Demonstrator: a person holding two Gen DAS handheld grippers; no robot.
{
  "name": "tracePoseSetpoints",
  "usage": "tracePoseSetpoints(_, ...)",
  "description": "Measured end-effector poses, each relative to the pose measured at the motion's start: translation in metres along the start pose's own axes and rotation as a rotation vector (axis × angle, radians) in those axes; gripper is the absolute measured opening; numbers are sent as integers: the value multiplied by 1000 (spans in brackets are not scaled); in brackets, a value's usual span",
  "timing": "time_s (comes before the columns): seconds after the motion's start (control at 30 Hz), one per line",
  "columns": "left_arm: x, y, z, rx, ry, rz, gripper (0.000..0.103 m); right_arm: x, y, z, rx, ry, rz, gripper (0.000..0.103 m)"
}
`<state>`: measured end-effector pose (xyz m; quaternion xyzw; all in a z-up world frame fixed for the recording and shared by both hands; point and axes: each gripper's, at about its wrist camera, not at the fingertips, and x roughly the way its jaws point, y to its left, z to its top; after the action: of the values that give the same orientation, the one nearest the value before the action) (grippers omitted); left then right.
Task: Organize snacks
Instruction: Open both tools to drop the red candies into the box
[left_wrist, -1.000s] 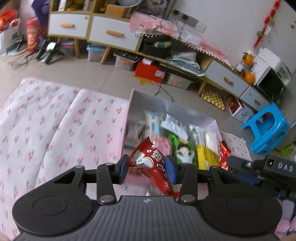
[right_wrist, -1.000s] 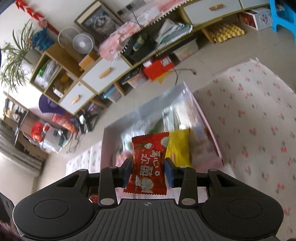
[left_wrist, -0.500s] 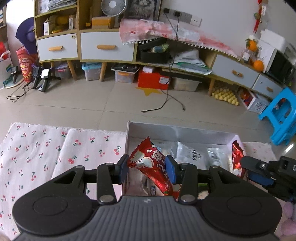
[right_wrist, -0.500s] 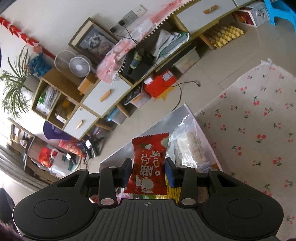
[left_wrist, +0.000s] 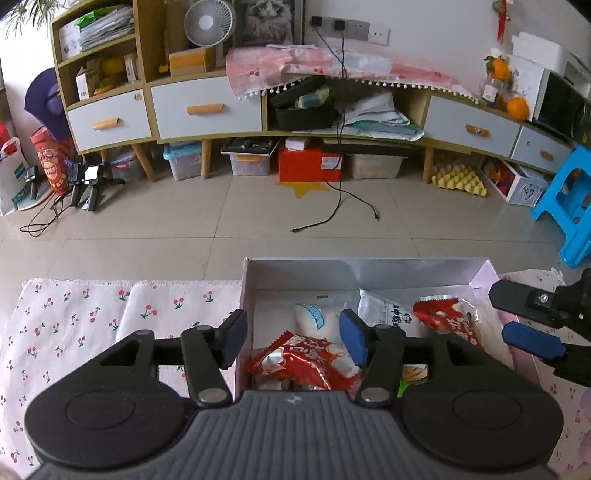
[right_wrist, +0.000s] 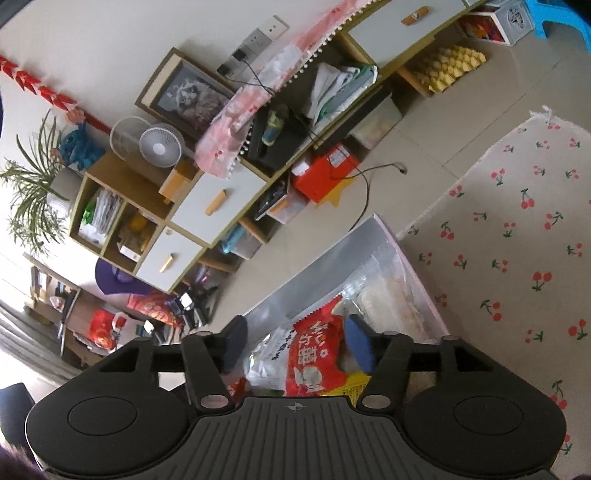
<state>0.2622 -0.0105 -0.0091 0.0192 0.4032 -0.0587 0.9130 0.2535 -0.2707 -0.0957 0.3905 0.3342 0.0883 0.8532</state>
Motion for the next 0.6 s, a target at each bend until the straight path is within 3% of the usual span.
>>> tracePoseSetpoints(0.53, -33, 3, -8, -13, -8, 6, 71, -29, 9, -5, -38, 15, -84, 67)
tracePoseSetpoints(0.6, -39, 4, -10, -20, -10, -2, 73, -38, 14, -7, -54, 11, -93, 72)
